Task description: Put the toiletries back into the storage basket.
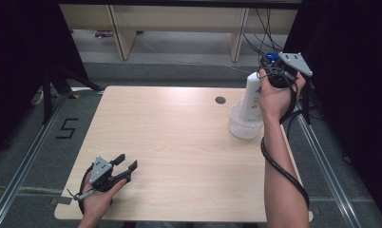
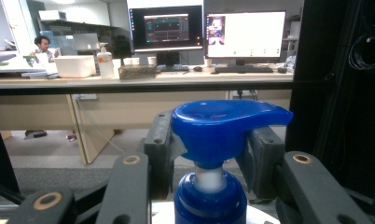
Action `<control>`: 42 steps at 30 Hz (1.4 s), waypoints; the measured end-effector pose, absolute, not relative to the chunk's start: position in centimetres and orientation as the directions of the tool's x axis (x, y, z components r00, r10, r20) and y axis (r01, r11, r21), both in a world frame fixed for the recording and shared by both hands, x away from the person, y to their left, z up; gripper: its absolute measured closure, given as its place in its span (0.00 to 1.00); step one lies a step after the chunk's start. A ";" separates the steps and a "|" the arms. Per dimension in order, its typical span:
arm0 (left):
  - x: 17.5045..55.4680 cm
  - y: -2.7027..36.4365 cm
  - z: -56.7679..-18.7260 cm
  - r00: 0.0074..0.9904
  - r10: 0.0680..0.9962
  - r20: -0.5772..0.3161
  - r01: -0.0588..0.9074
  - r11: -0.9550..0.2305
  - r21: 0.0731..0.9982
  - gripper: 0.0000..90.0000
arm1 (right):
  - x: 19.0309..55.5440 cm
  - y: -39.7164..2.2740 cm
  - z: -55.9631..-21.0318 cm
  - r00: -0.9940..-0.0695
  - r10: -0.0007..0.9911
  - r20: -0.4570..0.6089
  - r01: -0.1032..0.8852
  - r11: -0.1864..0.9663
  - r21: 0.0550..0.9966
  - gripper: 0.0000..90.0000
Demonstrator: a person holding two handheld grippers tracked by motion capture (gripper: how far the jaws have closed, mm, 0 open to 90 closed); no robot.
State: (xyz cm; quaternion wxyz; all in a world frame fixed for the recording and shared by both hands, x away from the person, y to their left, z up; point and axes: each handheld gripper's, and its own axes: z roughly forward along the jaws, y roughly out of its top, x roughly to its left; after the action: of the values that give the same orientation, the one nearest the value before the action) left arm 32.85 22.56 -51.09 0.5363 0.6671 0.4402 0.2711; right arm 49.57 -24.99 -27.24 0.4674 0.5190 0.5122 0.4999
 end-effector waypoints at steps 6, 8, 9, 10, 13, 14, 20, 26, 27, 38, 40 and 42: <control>32.8 22.6 -51.1 0.466 0.877 -0.113 0.299 -0.036 0.953 0.45 | 49.8 -25.1 -28.0 -0.021 0.999 0.045 0.076 -0.043 0.996 0.67; 32.8 22.6 -51.1 0.466 0.878 -0.114 0.300 -0.035 0.953 0.45 | 49.9 -25.1 -28.4 -0.019 0.999 0.043 0.077 -0.042 0.996 0.67; 32.8 22.5 -51.1 0.466 0.877 -0.114 0.299 -0.035 0.954 0.45 | 49.9 -25.1 -28.4 -0.020 0.999 0.041 0.087 -0.039 0.995 0.67; 32.9 22.5 -51.1 0.469 0.876 -0.115 0.294 -0.032 0.955 0.45 | 49.9 -25.1 -28.6 -0.022 0.999 0.040 0.086 -0.038 0.996 0.66; 32.8 22.5 -51.1 0.469 0.876 -0.109 0.297 -0.041 0.954 0.45 | 49.9 -25.0 -29.1 -0.024 0.999 0.040 0.088 -0.038 0.995 0.66; 32.9 22.5 -51.1 0.470 0.876 -0.107 0.296 -0.042 0.954 0.45 | 49.9 -25.0 -29.2 -0.024 0.999 0.041 0.096 -0.039 0.995 0.66; 32.9 22.5 -51.2 0.470 0.876 -0.107 0.295 -0.042 0.954 0.45 | 50.0 -25.0 -30.5 -0.024 0.998 0.052 0.116 -0.049 0.992 0.66; 32.9 22.4 -51.2 0.472 0.875 -0.105 0.295 -0.044 0.954 0.45 | 50.0 -25.0 -31.8 -0.028 0.999 0.043 0.139 -0.039 0.989 0.66; 32.9 22.4 -51.2 0.470 0.877 -0.104 0.296 -0.046 0.954 0.45 | 50.0 -24.9 -32.0 -0.030 0.998 0.052 0.148 -0.048 0.988 0.66; 32.8 22.3 -51.2 0.472 0.875 -0.103 0.297 -0.047 0.954 0.45 | 49.9 -25.0 -33.3 -0.022 0.998 0.057 0.169 -0.053 0.984 0.66; 32.8 22.3 -51.2 0.473 0.875 -0.102 0.297 -0.049 0.954 0.45 | 49.9 -25.0 -33.4 -0.028 0.998 0.057 0.176 -0.051 0.983 0.66; 32.8 22.3 -51.2 0.474 0.875 -0.103 0.296 -0.048 0.954 0.45 | 49.9 -25.0 -33.7 -0.026 0.998 0.051 0.172 -0.046 0.984 0.66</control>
State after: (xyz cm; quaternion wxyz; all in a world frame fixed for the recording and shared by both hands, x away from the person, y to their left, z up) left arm 32.83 22.29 -51.18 0.5346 0.6715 0.4359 0.2706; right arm 49.91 -25.01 -33.65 0.4352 0.5453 0.5365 0.4748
